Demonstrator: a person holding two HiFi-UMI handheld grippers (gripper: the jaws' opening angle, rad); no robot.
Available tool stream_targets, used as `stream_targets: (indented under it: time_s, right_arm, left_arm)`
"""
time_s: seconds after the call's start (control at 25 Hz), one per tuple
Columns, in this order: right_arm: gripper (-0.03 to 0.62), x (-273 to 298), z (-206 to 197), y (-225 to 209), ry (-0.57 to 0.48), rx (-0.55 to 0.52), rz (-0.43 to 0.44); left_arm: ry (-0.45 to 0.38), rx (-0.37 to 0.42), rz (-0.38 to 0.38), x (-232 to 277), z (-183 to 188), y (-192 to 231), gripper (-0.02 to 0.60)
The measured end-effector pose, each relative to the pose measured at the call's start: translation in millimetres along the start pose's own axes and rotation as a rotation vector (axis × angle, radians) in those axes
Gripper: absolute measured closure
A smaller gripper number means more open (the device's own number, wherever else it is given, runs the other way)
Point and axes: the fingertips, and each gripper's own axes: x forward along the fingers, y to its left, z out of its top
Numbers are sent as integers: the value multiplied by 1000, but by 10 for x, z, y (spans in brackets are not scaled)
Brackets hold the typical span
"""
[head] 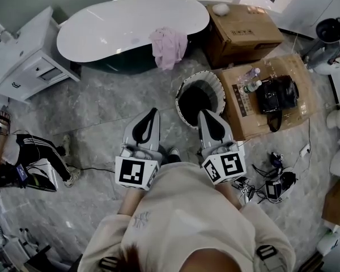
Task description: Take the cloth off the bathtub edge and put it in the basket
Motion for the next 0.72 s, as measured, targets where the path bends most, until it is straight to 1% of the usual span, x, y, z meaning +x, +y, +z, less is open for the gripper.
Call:
stream_targets:
  time_s: [0.2, 0.32, 0.48, 0.72]
  right_arm:
    - [599, -77, -31, -66, 29, 6, -2]
    - [599, -34, -64, -88, 40, 18, 0]
    - [599, 104, -131, -54, 66, 20, 8]
    - [600, 485, -217, -40, 94, 31, -6]
  left_arm:
    - [-7, 7, -9, 7, 40, -100, 574]
    - [-1, 2, -6, 52, 10, -72, 574]
    - [14, -12, 6, 114, -52, 64, 574]
    - [25, -26, 14, 287, -90, 420, 574]
